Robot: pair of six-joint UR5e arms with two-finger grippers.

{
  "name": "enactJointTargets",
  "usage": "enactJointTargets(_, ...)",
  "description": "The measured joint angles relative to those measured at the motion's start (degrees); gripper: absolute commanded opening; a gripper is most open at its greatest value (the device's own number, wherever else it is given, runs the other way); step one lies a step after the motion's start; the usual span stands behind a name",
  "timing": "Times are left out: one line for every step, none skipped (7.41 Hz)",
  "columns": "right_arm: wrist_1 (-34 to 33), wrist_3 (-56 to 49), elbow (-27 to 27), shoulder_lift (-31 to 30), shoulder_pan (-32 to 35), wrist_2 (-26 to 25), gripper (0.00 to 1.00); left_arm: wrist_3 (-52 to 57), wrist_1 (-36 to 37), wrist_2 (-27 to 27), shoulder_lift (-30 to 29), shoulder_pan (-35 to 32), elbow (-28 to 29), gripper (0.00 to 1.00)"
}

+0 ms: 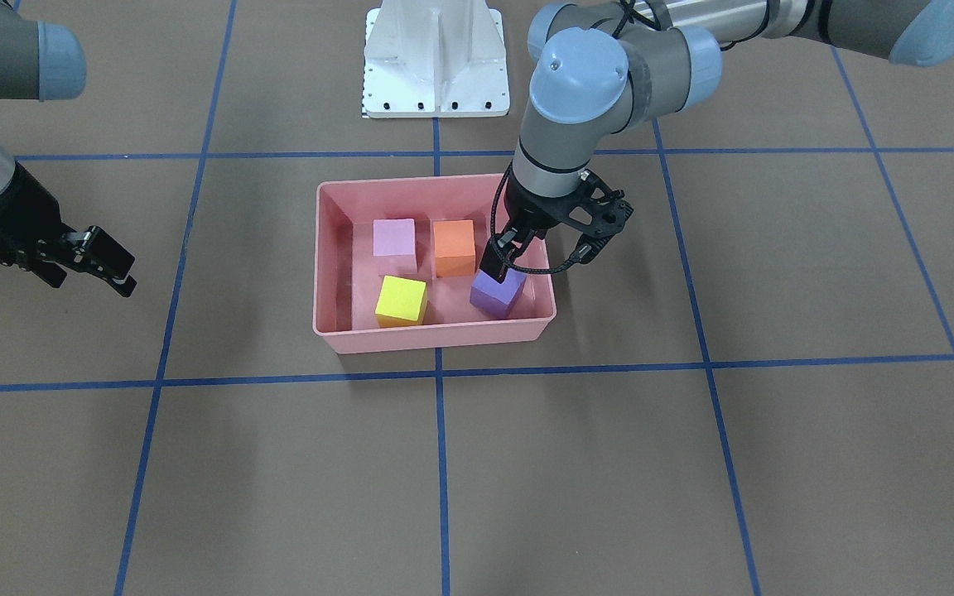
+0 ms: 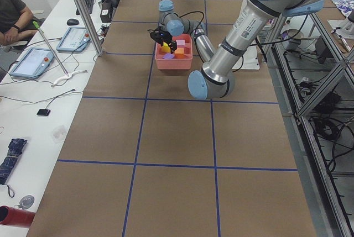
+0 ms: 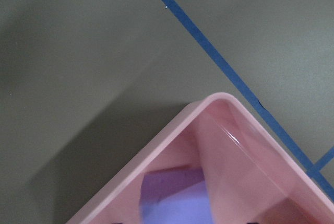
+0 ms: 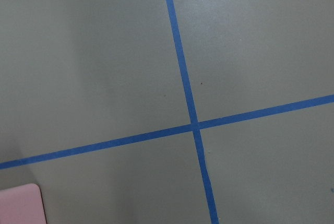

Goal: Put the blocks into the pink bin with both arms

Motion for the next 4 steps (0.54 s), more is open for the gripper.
enactJointTargets(0.04, -0.25, 0.15, -0.83, 0.74, -0.06, 1.0, 2.79, 0.09, -0.35, 3.04, -1.48, -4.94, 1.0)
enactJointTargets(0.3, -0.55, 1.19, -3.12, 2.17, -0.03, 1.0, 8.63, 0.08, -0.53, 9.47, -2.75, -11.75, 1.0)
enactJointTargets(1.72, -1.97, 2.93, -7.51, 4.06, 0.01, 1.0, 18.39, -0.16, -0.67, 18.14, -4.13, -18.8, 1.0)
enactJointTargets(4.55, -6.43, 3.86, -12.99, 6.41, 0.1, 1.0, 31.37, -0.55, -0.87, 27.26, -6.56, -24.52, 1.0)
